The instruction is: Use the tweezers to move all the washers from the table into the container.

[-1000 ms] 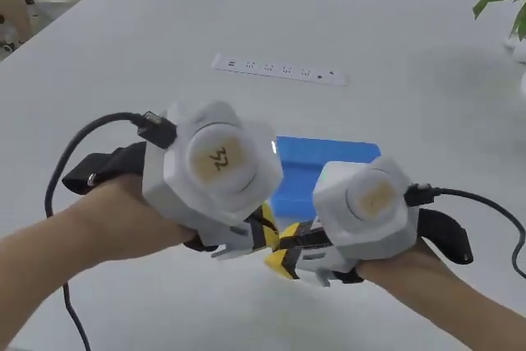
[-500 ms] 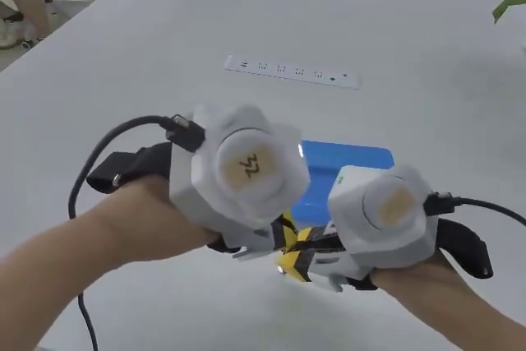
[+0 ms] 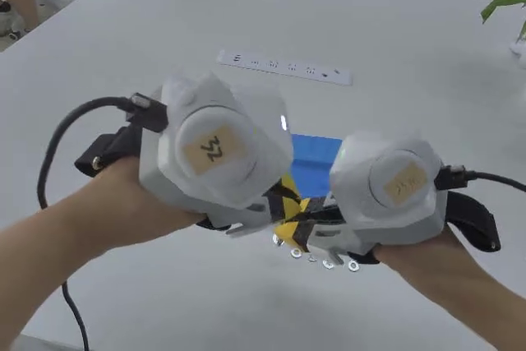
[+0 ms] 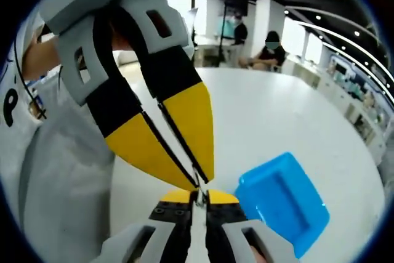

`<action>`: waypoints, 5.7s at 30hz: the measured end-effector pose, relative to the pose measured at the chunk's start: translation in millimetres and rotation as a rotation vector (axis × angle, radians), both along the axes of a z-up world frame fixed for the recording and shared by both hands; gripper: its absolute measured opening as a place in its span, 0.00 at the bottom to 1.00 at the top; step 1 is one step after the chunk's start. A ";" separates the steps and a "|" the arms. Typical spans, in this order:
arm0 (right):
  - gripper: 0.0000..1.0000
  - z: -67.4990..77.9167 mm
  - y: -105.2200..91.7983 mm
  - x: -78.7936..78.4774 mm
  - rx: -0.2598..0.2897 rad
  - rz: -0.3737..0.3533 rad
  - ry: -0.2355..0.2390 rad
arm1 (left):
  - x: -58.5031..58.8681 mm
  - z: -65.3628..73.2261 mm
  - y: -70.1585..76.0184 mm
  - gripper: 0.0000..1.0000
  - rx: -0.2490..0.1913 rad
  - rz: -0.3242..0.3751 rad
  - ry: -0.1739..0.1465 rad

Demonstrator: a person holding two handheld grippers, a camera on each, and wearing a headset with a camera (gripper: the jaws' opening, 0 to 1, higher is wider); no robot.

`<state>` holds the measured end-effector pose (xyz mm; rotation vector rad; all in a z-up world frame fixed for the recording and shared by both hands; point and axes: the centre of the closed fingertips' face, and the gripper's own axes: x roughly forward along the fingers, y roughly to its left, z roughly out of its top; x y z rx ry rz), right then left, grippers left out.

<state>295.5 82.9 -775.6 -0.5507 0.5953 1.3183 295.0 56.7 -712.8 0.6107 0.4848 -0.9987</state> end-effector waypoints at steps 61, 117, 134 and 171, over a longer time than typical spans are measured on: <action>0.05 -39.2 7.5 102.4 0.021 -0.221 0.087 | -8.2 -19.3 100.0 0.99 -0.242 0.751 -0.028; 0.05 -42.6 -26.3 25.4 0.036 -0.275 0.162 | -32.5 -46.9 87.5 0.99 -0.140 0.661 0.076; 0.04 -30.0 -24.5 25.5 0.049 -0.267 0.157 | -33.1 -45.9 88.7 0.99 -0.144 0.663 0.074; 0.04 34.5 -28.2 23.9 0.070 -0.216 0.154 | -36.9 -44.3 91.2 0.96 -0.158 0.671 0.077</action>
